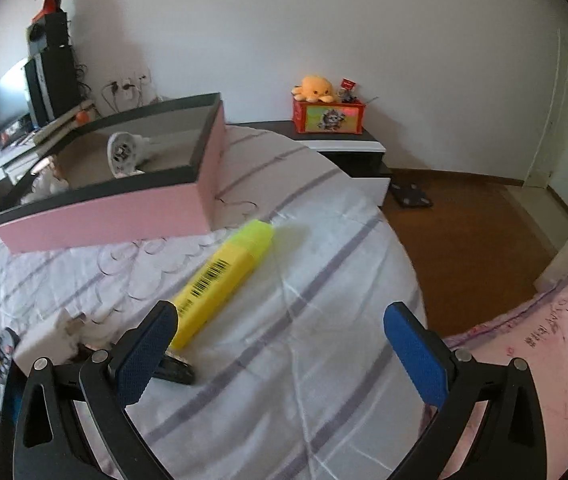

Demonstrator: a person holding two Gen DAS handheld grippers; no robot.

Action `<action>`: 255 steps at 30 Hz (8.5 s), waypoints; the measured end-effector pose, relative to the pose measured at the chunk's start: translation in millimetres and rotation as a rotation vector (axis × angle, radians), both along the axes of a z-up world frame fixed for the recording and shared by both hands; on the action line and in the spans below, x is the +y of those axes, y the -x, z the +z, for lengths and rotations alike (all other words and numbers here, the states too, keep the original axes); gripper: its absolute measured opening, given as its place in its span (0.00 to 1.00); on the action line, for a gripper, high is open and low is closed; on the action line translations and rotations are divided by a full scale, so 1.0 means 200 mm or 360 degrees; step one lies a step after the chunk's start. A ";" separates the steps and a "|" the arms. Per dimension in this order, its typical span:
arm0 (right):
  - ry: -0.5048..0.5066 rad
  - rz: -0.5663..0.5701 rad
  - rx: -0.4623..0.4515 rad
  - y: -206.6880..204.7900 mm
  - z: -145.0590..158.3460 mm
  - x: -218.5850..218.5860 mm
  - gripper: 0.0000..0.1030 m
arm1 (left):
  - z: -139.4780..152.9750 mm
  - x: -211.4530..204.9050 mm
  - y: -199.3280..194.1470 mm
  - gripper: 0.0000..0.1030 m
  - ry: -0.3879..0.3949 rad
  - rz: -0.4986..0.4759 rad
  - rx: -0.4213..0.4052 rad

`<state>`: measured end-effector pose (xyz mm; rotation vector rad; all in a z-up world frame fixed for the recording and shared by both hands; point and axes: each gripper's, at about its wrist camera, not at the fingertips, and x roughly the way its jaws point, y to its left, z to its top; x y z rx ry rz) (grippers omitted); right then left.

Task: Organize rigid objects
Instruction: 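Grasp the glass bottle with the left gripper while the right grasps the yellow highlighter, then carry bottle and highlighter into the pink box and release them, then move both grippers back toward the items on the bed, then grasp the black remote with the left gripper while the right grasps the white charger block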

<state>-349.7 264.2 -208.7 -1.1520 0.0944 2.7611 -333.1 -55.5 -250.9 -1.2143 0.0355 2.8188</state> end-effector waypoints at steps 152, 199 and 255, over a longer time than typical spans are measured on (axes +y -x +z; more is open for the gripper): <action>-0.0106 0.0384 0.0526 -0.48 0.60 -0.31 1.00 | 0.77 0.28 -0.30 1.00 0.0238 -0.0032 0.0598; 0.0031 0.0307 0.0129 -0.54 0.10 -0.17 1.00 | 0.06 0.43 -0.27 0.99 0.0012 -0.0276 -0.0072; -0.0088 0.0688 -0.0119 0.00 -0.09 -0.57 0.55 | 0.11 0.22 -0.11 0.43 -0.0054 -0.0329 0.0000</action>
